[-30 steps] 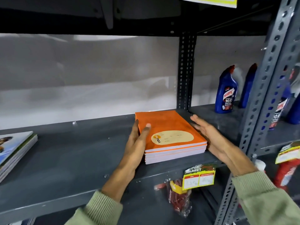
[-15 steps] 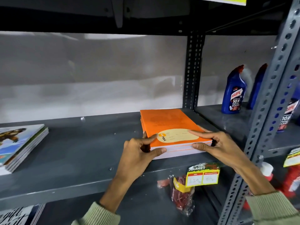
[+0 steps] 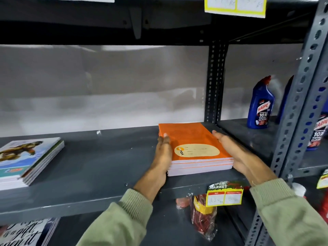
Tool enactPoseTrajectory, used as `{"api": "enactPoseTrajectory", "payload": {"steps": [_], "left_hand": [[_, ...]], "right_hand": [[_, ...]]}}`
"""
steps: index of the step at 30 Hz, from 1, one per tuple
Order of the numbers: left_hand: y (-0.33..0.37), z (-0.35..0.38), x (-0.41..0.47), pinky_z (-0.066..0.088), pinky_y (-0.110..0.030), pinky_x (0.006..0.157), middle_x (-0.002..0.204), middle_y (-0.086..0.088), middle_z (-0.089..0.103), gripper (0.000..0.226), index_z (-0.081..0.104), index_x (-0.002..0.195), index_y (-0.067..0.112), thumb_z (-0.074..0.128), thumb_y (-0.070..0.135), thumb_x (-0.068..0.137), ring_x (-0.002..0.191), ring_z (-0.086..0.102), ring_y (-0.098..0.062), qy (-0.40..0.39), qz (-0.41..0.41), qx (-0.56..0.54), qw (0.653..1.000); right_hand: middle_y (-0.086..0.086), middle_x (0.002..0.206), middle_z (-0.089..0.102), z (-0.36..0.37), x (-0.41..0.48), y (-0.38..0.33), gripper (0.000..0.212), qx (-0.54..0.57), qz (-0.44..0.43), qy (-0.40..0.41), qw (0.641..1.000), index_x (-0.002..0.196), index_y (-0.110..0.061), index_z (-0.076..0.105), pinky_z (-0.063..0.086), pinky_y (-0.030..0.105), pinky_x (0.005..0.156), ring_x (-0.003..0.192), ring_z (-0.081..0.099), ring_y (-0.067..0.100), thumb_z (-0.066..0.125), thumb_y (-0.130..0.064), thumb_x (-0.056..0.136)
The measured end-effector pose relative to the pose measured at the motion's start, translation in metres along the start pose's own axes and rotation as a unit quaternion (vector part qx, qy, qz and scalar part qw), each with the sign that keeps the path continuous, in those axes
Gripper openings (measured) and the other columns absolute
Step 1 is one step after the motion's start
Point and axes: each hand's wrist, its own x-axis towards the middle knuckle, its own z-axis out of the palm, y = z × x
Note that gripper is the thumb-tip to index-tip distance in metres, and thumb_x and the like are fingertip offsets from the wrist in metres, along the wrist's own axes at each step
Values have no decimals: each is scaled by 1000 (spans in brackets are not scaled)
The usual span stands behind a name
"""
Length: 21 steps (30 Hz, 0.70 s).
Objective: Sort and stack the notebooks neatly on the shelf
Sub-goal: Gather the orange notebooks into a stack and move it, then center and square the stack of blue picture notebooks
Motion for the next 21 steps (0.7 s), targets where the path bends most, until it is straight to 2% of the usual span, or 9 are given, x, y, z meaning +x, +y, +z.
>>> {"api": "enactPoseTrajectory", "payload": {"steps": [3, 5, 7, 9, 11, 12, 15, 19, 21], "left_hand": [[-4, 5, 5, 54, -19, 41, 113, -9, 74, 46, 38, 146, 34, 30, 47, 103, 57, 75, -11, 26, 1, 31, 999], [-4, 5, 7, 54, -19, 42, 115, -10, 74, 44, 39, 145, 32, 31, 44, 103, 63, 75, -13, 17, -7, 24, 1000], [-1, 4, 6, 59, -24, 51, 114, -10, 74, 44, 42, 143, 29, 31, 43, 103, 74, 76, -17, -2, -9, 24, 1000], [4, -2, 1, 61, -34, 77, 117, -10, 74, 49, 46, 142, 25, 31, 48, 102, 92, 75, -22, -28, -12, 26, 999], [11, -17, -6, 50, -37, 98, 127, -2, 69, 58, 49, 141, 22, 31, 56, 98, 113, 67, -24, -33, -4, 33, 999], [18, -28, -9, 43, -34, 103, 135, 5, 61, 62, 47, 143, 23, 32, 61, 96, 125, 59, -22, -18, 12, 39, 999], [45, -75, -12, 22, -30, 110, 159, 11, 33, 66, 31, 153, 28, 31, 61, 96, 147, 29, -14, 53, 99, 78, 991], [73, -144, -17, 21, -26, 100, 161, 9, 33, 67, 32, 153, 27, 32, 61, 95, 146, 32, -12, 80, 133, 117, 981], [79, -189, -19, 22, -26, 103, 160, 7, 35, 67, 34, 152, 26, 33, 62, 95, 145, 34, -13, 98, 138, 124, 978]], "right_hand": [[14, 92, 79, -3, 5, 3, 53, -16, 12, -3, 1000, 107, -11, 72, 59, 33, 65, 72, 74, 26, 52, -57, 89], [11, 89, 79, -5, 6, 5, 50, -13, 10, -7, 1000, 106, -12, 71, 58, 31, 61, 70, 74, 25, 51, -56, 90], [10, 100, 78, -5, 1, 1, 50, -17, 4, -5, 1000, 113, -15, 69, 58, 34, 73, 80, 73, 25, 49, -55, 92], [7, 128, 67, -6, -8, -9, 57, -40, -10, -6, 999, 136, -20, 53, 51, 38, 92, 108, 67, 24, 42, -57, 94], [6, 156, 40, -1, -22, -23, 75, -102, -31, 26, 994, 152, -25, 30, 32, 43, 112, 138, 43, 26, 36, -67, 90], [5, 161, 30, 4, -29, -32, 82, -127, -48, 60, 989, 153, -27, 27, 23, 44, 116, 144, 34, 26, 34, -73, 86], [-1, 158, 36, 43, -44, -60, 86, -131, -118, 110, 978, 149, -34, 36, 24, 40, 109, 139, 38, 18, 32, -83, 78], [-8, 159, 32, 127, -47, -80, 96, -94, -206, 67, 972, 150, -29, 34, 15, 36, 120, 144, 31, 10, 35, -82, 70], [-7, 160, 32, 182, -43, -80, 79, -69, -228, 25, 971, 151, -25, 33, 15, 36, 121, 145, 29, 10, 35, -70, 86]]}}
